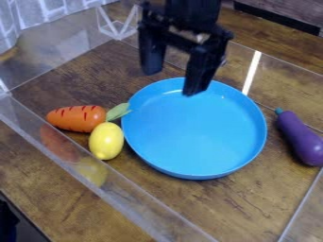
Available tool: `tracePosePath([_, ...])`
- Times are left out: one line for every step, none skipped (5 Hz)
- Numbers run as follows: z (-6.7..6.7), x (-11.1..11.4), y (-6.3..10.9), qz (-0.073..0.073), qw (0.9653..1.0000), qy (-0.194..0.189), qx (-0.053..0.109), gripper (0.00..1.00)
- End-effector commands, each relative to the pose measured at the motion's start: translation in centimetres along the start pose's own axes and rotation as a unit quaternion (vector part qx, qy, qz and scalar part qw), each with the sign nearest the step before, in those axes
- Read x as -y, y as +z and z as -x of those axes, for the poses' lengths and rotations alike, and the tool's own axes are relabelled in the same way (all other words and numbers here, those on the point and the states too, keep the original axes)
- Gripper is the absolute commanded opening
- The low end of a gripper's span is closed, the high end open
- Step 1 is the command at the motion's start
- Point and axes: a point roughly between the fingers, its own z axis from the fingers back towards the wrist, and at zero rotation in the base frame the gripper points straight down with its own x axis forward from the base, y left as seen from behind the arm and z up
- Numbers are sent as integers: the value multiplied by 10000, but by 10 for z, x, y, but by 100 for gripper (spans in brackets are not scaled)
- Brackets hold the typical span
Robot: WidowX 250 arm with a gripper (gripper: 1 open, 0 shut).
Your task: Remove the purple eggplant from the blue tray and put it on the table
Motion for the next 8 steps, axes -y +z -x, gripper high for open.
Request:
tracePosePath([-26,19,5,-35,9954,-912,304,100])
tracePosePath([-52,46,-11,-108,9845,-1698,414,100])
tracePosePath([-69,73,-25,-221,9704,-2342,541,100])
tracePosePath([-68,95,-23,-285,9618,-2649,623,100])
tracePosePath([-68,101,-12,-313,9517,-2974,699,100])
tracePosePath([-77,107,-16,-314,9637,-2549,725,100])
tracePosePath([-87,114,-22,-282,9733,-2154,747,100])
tracePosePath([-91,109,-27,-290,9691,-2337,728,100])
